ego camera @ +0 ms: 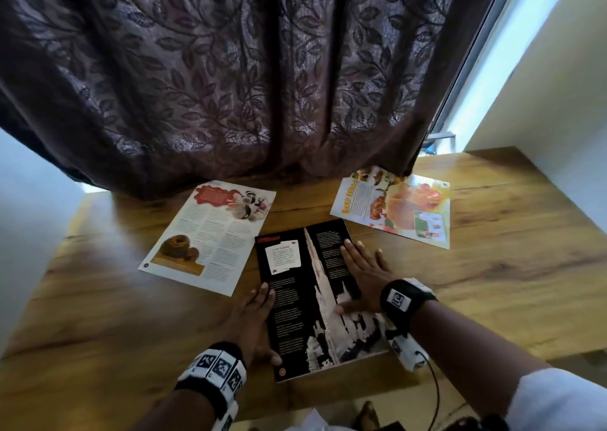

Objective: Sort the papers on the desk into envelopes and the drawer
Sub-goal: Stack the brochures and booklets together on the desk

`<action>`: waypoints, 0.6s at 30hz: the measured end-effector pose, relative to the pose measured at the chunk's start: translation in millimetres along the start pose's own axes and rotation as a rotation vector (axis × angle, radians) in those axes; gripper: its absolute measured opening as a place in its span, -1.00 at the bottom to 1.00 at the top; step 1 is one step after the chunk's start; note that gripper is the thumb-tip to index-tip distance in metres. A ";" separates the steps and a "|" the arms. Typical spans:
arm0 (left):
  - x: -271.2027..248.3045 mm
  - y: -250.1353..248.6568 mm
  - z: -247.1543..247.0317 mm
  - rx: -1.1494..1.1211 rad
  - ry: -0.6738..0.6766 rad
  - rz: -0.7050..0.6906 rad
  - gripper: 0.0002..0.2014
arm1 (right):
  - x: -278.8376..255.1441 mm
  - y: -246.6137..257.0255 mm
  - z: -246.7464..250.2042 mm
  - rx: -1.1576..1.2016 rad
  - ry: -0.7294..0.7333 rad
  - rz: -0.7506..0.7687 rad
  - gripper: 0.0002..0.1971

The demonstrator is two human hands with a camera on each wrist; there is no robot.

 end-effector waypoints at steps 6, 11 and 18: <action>-0.9 -8.6 4.5 -0.063 -0.020 0.013 0.57 | -9.3 -3.6 -6.8 -0.013 -0.012 -0.002 0.45; 9.0 -20.8 8.3 -0.056 -0.005 0.138 0.26 | -8.6 -4.4 -7.5 -0.013 -0.011 0.005 0.45; -2.3 -15.3 15.3 -0.242 -0.084 0.079 0.13 | -8.4 -5.9 -5.3 0.000 0.034 0.009 0.46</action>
Point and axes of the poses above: each hand's wrist, its own x-axis towards the middle knuckle, its own z-axis out of the back of the hand, y = z × x, the point moved 5 cm from there along x, towards the middle knuckle, and after that the axes turned 15 degrees about -x, right-handed, at the moved point
